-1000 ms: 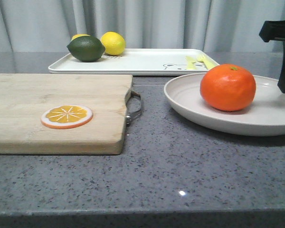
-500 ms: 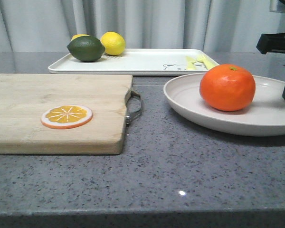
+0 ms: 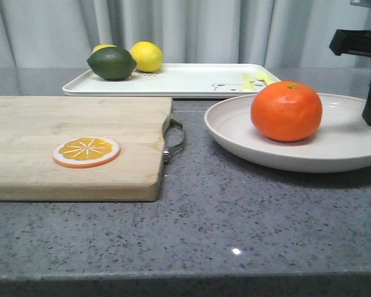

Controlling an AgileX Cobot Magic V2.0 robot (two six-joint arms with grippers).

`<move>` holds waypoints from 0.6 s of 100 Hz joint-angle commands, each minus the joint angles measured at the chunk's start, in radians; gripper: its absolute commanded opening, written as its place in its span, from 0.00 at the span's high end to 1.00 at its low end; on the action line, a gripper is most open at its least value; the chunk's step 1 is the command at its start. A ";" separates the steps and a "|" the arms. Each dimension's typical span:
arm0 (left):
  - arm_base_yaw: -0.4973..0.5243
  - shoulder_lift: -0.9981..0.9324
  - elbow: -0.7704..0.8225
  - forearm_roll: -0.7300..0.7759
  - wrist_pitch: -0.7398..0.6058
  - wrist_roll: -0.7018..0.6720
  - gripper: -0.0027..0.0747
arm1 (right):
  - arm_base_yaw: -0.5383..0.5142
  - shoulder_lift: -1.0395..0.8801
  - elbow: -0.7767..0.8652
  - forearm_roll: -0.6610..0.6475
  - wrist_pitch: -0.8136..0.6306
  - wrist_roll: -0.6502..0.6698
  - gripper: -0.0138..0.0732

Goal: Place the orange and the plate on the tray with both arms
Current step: 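Lift the plate with the orange using the right gripper toward the tray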

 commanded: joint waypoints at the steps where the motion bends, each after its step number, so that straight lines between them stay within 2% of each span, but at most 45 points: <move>1: 0.003 0.002 -0.026 -0.017 -0.076 0.001 0.99 | -0.012 -0.029 -0.056 0.009 0.010 -0.006 0.92; 14: 0.003 0.002 -0.026 -0.017 -0.076 0.001 0.99 | -0.060 -0.029 -0.114 0.091 0.014 -0.035 0.92; 36: 0.003 0.002 -0.026 -0.017 -0.078 0.001 0.99 | -0.114 0.045 -0.255 0.310 0.027 -0.182 0.92; 60: 0.003 0.002 -0.026 -0.017 -0.078 0.001 0.99 | -0.068 0.217 -0.519 0.335 0.077 -0.188 0.92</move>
